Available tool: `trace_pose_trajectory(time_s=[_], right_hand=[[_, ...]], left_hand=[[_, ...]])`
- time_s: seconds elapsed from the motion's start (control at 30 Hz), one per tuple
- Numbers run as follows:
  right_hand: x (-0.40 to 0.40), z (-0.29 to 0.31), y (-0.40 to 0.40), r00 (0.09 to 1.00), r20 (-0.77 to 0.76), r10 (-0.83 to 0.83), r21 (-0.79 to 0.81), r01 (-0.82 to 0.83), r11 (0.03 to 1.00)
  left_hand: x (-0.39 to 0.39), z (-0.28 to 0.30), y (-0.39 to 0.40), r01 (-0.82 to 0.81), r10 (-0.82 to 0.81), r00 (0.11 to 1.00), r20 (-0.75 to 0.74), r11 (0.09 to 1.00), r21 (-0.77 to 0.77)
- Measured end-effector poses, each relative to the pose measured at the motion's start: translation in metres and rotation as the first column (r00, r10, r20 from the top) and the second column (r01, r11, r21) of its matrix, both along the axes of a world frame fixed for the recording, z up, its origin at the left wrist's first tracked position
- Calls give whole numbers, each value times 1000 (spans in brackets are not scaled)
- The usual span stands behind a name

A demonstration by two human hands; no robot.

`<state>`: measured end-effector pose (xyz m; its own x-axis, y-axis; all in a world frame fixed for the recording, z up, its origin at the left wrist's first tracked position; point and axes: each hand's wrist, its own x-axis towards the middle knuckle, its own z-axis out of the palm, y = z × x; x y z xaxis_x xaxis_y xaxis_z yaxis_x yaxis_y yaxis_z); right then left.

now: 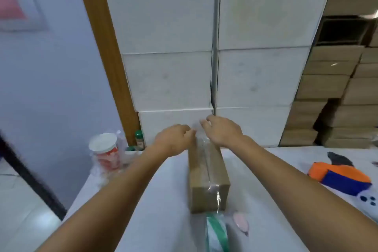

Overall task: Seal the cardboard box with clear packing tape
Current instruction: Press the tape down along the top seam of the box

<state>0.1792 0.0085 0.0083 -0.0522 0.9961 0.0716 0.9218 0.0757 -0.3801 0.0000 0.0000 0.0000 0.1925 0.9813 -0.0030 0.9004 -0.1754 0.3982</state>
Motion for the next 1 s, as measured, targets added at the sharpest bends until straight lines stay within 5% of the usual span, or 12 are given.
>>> trace_pose_trajectory(time_s=[0.23, 0.57, 1.0], right_hand=[[5, -93, -32, 991, -135, 3, 104, 12, 994], [5, -94, -49, 994, -111, 18, 110, -6, 994], [2, -94, -47, 987, -157, -15, 95, 31, 995]], left_hand=[[12, -75, -34, -51, 45, 969, 243, 998, 21], [22, -67, -59, -96, 58, 961, 270, 987, 131], [29, -78, -62, -129, 86, 888, 451, 990, 64]])
